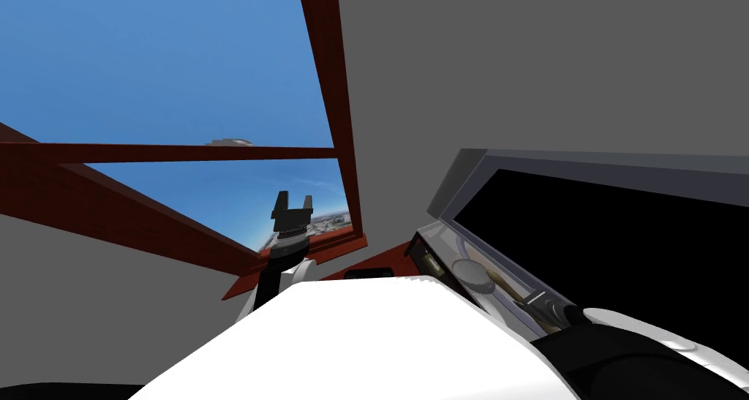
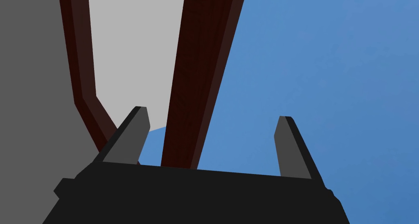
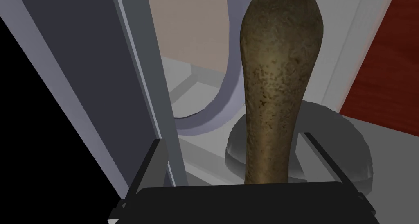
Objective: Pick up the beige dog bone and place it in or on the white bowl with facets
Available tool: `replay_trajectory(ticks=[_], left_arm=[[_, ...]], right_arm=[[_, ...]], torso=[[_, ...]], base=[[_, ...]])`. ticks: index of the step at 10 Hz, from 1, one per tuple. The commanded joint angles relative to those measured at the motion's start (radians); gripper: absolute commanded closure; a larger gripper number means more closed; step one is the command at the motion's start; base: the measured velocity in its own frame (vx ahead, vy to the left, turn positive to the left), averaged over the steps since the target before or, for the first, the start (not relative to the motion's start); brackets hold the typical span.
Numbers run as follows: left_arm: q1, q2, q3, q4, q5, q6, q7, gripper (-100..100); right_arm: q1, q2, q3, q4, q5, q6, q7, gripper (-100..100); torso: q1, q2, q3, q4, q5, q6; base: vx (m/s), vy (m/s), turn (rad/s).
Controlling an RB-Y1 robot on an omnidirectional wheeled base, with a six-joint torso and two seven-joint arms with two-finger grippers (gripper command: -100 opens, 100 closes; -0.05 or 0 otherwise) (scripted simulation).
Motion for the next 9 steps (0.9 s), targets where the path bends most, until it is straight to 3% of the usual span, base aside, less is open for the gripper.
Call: replay_trajectory(ticks=[1, 3, 4, 5, 9], left_arm=[[0.000, 0.000, 0.000, 0.000, 0.000, 0.000, 0.000, 0], [0.000, 0.000, 0.000, 0.000, 0.000, 0.000, 0.000, 0], [0.000, 0.000, 0.000, 0.000, 0.000, 0.000, 0.000, 0], [0.000, 0.000, 0.000, 0.000, 0.000, 0.000, 0.000, 0], [0.000, 0.000, 0.000, 0.000, 0.000, 0.000, 0.000, 0]], right_arm=[[0.016, -0.028, -0.014, -0.019, -0.008, -0.008, -0.010, -100], [0.029, -0.088, -0.031, -0.043, -0.023, -0.033, -0.033, -100], [0.035, -0.076, -0.031, -0.046, -0.021, -0.020, -0.028, -100], [0.037, -0.079, -0.033, -0.047, -0.022, -0.023, -0.030, 0], [0.037, -0.078, -0.032, -0.047, -0.022, -0.023, -0.029, 0]], torso=[[0.000, 0.000, 0.000, 0.000, 0.000, 0.000], [0.000, -0.001, 0.000, 0.000, 0.000, 0.000], [0.001, 0.000, 0.000, 0.000, 0.000, 0.000], [0.000, -0.001, -0.001, 0.000, 0.000, 0.000], [-0.001, -0.004, -0.002, -0.001, 0.000, -0.001]], base=[[-0.047, 0.016, -0.041], [-0.044, 0.016, -0.106], [-0.026, 0.011, -0.024], [0.000, 0.000, 0.000], [0.000, 0.000, 0.000]])
